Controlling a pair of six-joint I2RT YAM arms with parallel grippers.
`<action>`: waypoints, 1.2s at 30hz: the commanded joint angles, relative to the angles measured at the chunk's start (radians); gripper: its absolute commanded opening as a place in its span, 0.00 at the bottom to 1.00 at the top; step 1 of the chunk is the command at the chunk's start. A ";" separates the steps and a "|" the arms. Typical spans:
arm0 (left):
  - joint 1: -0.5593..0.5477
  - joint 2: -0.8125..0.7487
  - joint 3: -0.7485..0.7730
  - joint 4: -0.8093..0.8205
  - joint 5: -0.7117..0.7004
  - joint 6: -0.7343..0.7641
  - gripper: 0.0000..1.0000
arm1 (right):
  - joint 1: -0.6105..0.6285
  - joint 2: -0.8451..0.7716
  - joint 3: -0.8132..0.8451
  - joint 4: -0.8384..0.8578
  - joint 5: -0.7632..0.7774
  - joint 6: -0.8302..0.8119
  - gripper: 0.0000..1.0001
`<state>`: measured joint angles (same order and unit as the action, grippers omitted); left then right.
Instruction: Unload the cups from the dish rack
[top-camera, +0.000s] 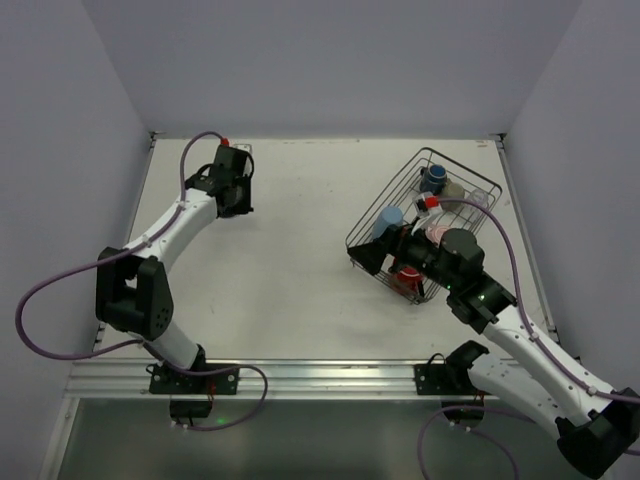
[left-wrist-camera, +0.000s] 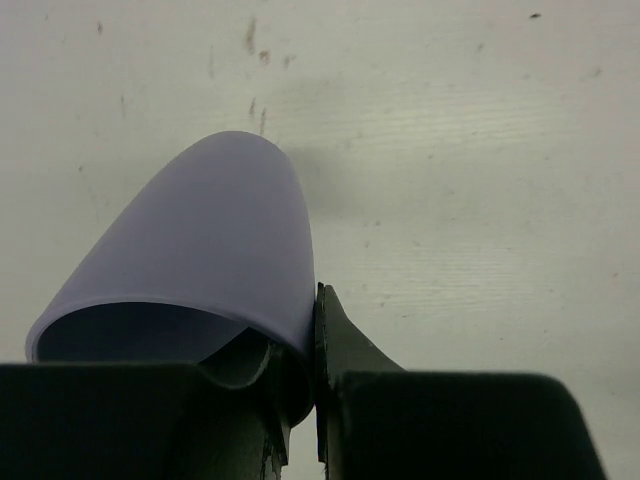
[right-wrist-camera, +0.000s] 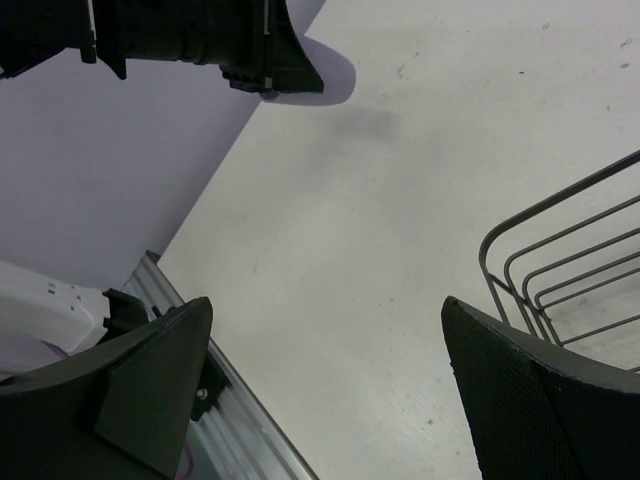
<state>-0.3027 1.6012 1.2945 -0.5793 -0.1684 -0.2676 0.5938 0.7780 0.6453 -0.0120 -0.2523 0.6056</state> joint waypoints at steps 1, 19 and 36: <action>0.051 0.015 0.081 -0.143 -0.008 0.056 0.00 | 0.003 -0.005 0.047 -0.103 0.016 -0.092 0.99; 0.289 0.232 0.112 -0.154 0.093 0.050 0.36 | 0.003 0.006 0.019 -0.101 0.013 -0.125 0.99; 0.290 -0.072 0.080 -0.057 0.112 0.001 1.00 | 0.001 0.066 0.070 -0.146 0.119 -0.132 0.99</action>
<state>-0.0135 1.6093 1.3628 -0.6819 -0.0978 -0.2504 0.5949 0.8291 0.6636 -0.1398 -0.1886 0.4881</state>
